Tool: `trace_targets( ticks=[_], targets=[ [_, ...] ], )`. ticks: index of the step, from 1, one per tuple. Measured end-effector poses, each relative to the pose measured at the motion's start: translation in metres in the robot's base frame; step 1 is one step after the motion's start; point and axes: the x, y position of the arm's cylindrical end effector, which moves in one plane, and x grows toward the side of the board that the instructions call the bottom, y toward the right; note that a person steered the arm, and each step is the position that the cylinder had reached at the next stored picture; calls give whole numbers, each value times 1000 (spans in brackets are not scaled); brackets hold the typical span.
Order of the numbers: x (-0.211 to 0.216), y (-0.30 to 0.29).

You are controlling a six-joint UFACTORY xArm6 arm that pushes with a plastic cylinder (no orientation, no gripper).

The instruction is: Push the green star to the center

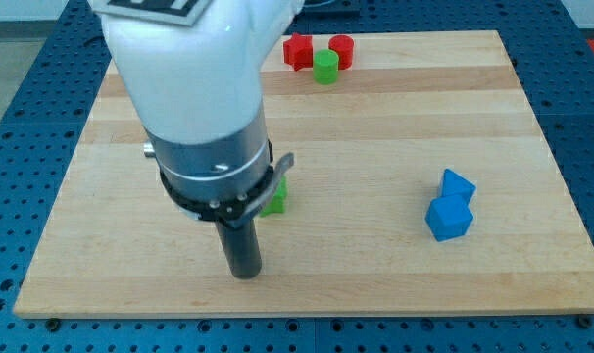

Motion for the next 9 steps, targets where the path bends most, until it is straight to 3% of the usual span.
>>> trace_targets(
  ticks=[9],
  targets=[
    [-26, -1]
  ],
)
